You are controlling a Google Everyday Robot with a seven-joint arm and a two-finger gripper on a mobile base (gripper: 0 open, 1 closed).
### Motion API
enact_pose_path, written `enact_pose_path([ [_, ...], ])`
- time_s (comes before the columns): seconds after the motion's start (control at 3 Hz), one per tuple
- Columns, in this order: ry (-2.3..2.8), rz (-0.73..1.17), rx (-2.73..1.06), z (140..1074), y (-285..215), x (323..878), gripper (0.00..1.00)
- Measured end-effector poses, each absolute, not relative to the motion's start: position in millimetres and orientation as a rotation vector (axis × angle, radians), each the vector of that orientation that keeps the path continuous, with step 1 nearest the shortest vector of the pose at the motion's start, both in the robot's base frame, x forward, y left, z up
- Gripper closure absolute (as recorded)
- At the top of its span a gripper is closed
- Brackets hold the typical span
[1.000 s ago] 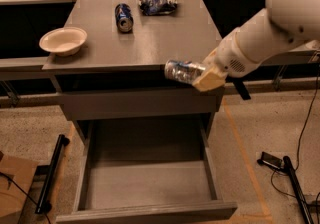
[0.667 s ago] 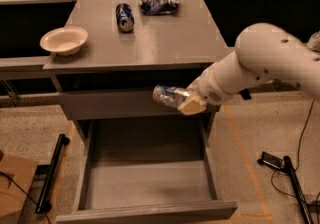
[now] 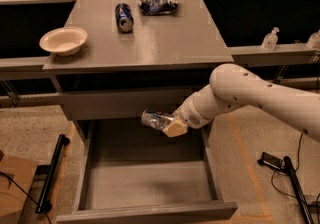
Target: Place redbull can into middle drawer
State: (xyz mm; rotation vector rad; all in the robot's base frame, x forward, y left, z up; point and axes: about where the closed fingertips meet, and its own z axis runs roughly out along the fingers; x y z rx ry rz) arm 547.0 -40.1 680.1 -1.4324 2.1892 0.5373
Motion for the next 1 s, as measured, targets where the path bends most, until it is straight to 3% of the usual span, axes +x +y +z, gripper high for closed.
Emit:
enact_pose_path([
  [0.33,2.194,0.601,-1.502,653,-22,530,1.0],
  [0.67,2.209,0.809,-1.55,570,16,479,1.0],
  [1.0,2.219,0.896,-1.545,510,37,451,1.0],
])
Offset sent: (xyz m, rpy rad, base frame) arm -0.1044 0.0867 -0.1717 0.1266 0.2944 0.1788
